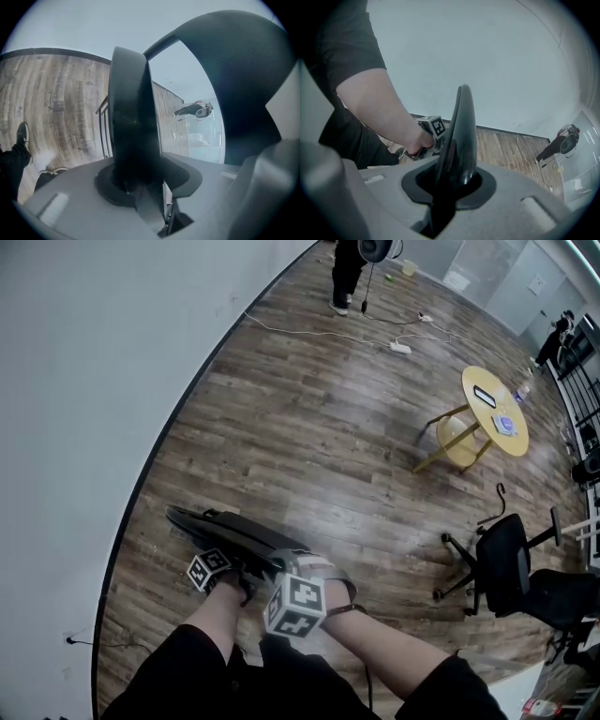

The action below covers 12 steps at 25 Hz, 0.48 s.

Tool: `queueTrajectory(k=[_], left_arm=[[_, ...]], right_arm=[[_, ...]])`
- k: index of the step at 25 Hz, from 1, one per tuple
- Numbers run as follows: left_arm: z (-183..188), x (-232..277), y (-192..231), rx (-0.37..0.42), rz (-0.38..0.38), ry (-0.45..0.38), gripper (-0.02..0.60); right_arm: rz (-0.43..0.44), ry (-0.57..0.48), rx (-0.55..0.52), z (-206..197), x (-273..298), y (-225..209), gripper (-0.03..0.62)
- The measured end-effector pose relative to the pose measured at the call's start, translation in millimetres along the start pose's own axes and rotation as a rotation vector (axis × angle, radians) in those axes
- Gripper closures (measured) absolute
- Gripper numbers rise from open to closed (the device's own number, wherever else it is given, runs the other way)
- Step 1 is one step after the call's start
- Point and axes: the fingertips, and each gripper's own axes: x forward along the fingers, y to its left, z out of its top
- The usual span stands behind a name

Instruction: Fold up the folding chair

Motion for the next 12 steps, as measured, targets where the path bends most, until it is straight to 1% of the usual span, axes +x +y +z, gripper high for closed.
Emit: queueTrajectory(k=[3, 7, 9, 12], left_arm=[[2.0, 1.3, 1.8, 0.002, 0.006, 0.010, 0.443], [3.7, 6.3, -2.3, 0.038, -0.001, 0.032, 0.434], [0.6, 8.5, -5.7, 0.048, -0.013, 0.070, 0.425], [-7.9, 9.5, -7.5, 0.083, -0.033, 0.165, 0.422]], right_arm=[[0.008, -0.007, 0.008, 1.2, 2.1, -4.6, 0.534], [0.010, -0.013, 0.026, -0.4, 1.8, -15.8, 0.534], [0.016, -0.014, 0.030, -1.9, 2.4, -20.4, 0.535], [0.029, -0.018, 0.038, -4.4, 2.1, -26.3, 0.535]])
